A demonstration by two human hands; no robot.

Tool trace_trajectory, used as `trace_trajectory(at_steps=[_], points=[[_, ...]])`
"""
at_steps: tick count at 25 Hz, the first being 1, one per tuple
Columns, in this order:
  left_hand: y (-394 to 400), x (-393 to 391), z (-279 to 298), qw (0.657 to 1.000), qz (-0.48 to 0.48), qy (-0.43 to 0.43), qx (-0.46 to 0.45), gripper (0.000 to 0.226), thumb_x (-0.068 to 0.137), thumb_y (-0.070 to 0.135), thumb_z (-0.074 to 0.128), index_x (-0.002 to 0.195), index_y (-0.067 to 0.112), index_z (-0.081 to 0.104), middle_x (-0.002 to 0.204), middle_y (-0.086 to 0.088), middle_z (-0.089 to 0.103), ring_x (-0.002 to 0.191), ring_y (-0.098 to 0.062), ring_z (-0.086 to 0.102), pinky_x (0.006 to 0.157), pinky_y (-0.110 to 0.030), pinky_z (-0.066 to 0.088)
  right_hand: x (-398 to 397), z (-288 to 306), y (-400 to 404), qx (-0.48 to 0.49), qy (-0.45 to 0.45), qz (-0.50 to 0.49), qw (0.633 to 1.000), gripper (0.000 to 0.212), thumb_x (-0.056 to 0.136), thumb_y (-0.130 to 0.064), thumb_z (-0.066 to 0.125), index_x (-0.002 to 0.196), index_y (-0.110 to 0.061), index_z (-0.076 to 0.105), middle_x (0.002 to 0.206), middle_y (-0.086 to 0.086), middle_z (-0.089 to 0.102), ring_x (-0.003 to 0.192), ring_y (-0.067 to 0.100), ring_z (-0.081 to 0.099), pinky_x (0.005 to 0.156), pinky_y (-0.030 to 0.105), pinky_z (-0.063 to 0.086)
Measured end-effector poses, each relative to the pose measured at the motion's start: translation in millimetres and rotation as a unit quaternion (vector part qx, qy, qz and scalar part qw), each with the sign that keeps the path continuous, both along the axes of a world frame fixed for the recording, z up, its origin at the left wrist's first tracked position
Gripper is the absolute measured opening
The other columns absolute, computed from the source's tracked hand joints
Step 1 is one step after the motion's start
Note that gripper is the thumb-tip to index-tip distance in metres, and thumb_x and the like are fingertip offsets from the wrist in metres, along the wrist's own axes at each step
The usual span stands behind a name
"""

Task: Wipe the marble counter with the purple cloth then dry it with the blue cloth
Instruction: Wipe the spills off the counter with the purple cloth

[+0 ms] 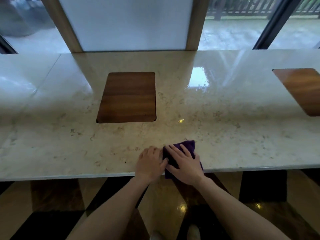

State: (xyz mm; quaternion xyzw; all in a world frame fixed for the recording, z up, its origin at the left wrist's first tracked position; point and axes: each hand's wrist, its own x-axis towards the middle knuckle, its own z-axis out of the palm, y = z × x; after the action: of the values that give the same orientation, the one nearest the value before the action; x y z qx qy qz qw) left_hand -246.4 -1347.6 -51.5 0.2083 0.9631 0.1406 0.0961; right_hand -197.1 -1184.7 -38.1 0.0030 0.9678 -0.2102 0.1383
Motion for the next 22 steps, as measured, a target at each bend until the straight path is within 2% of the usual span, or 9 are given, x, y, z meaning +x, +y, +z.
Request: trace_trajectory(at_steps=[2, 3, 6, 9, 10, 12, 14, 17, 22], points=[[10.1, 0.7, 5.1, 0.998, 0.049, -0.041, 0.021, 0.049, 0.095, 0.058, 0.044, 0.13, 0.023, 0.05, 0.124, 0.0, 0.056, 0.112, -0.018, 0.051, 0.095, -0.032, 0.044, -2.9, 7.5, 13.4, -0.069, 0.032, -0.078, 0.994, 0.071, 0.093, -0.04, 0.05, 0.153, -0.047, 0.011, 0.16, -0.014, 0.028, 0.148, 0.016, 0.022, 0.117, 0.053, 0.025], [17.5, 0.1, 7.8, 0.995, 0.078, -0.062, 0.029, 0.052, 0.094, 0.059, 0.048, 0.131, 0.022, 0.05, 0.122, -0.001, 0.055, 0.109, -0.018, 0.053, 0.092, -0.031, 0.045, -4.8, 9.1, 19.4, -0.045, 0.033, -0.095, 0.994, 0.075, 0.093, -0.035, 0.052, 0.154, -0.043, 0.01, 0.161, -0.01, 0.027, 0.147, 0.018, 0.023, 0.116, 0.052, 0.028], [36.5, -4.4, 9.5, 0.97, 0.174, -0.147, 0.088, 0.044, 0.092, 0.048, 0.059, 0.126, 0.02, 0.053, 0.116, -0.001, 0.054, 0.101, -0.018, 0.058, 0.086, -0.031, 0.052, -20.7, 11.5, 26.0, 0.012, -0.044, -0.092, 0.995, 0.081, 0.091, -0.039, 0.052, 0.156, -0.039, 0.003, 0.164, -0.004, 0.016, 0.148, 0.027, 0.012, 0.114, 0.054, 0.024], [42.3, -11.1, 14.6, 0.934, 0.225, -0.219, 0.171, 0.028, 0.089, 0.029, 0.066, 0.113, 0.021, 0.053, 0.106, 0.002, 0.06, 0.087, -0.012, 0.06, 0.067, -0.028, 0.053, -31.1, 19.5, 33.6, -0.006, -0.096, -0.114, 0.989, 0.076, 0.089, -0.044, 0.05, 0.156, -0.038, 0.013, 0.156, 0.001, 0.031, 0.141, 0.032, 0.023, 0.11, 0.053, 0.027], [42.2, -11.5, 18.3, 0.93, 0.224, -0.227, 0.185, 0.024, 0.089, 0.025, 0.066, 0.108, 0.022, 0.051, 0.103, 0.002, 0.06, 0.084, -0.01, 0.06, 0.063, -0.026, 0.05, -29.7, 21.1, 38.7, 0.01, -0.098, -0.107, 0.989, 0.072, 0.089, -0.043, 0.051, 0.154, -0.037, 0.02, 0.151, 0.003, 0.036, 0.137, 0.033, 0.028, 0.108, 0.052, 0.03], [41.5, -7.0, 21.3, 0.938, 0.202, -0.209, 0.189, 0.021, 0.089, 0.021, 0.065, 0.104, 0.023, 0.05, 0.104, 0.001, 0.058, 0.086, -0.011, 0.059, 0.067, -0.028, 0.053, -19.2, 19.4, 49.5, 0.026, -0.083, -0.105, 0.991, 0.056, 0.09, -0.038, 0.056, 0.143, -0.034, 0.038, 0.139, 0.002, 0.045, 0.126, 0.031, 0.037, 0.103, 0.047, 0.037], [44.0, 1.0, 27.6, 0.945, 0.18, -0.195, 0.193, 0.018, 0.092, 0.019, 0.061, 0.103, 0.024, 0.048, 0.105, 0.001, 0.055, 0.088, -0.014, 0.058, 0.069, -0.031, 0.054, -5.4, 19.4, 56.4, -0.021, -0.047, -0.132, 0.99, 0.04, 0.09, -0.034, 0.061, 0.127, -0.033, 0.048, 0.126, -0.002, 0.05, 0.115, 0.024, 0.047, 0.097, 0.041, 0.046], [50.2, 10.9, 42.7, 0.941, 0.149, -0.196, 0.23, 0.017, 0.095, 0.015, 0.054, 0.106, 0.025, 0.045, 0.098, 0.005, 0.058, 0.084, -0.012, 0.061, 0.065, -0.032, 0.058, 18.1, 28.6, 62.9, -0.112, 0.002, -0.153, 0.982, 0.026, 0.091, -0.025, 0.064, 0.113, -0.03, 0.051, 0.114, -0.007, 0.056, 0.1, 0.013, 0.058, 0.088, 0.033, 0.055], [84.2, 39.7, 86.1, 0.906, 0.09, -0.182, 0.371, 0.023, 0.097, 0.003, 0.056, 0.107, 0.022, 0.049, 0.105, -0.001, 0.06, 0.085, -0.012, 0.064, 0.058, -0.025, 0.058, 71.4, 76.1, 107.4, -0.221, 0.073, -0.205, 0.951, 0.026, 0.091, -0.018, 0.068, 0.103, -0.034, 0.052, 0.104, -0.011, 0.065, 0.098, 0.01, 0.065, 0.081, 0.03, 0.061]])
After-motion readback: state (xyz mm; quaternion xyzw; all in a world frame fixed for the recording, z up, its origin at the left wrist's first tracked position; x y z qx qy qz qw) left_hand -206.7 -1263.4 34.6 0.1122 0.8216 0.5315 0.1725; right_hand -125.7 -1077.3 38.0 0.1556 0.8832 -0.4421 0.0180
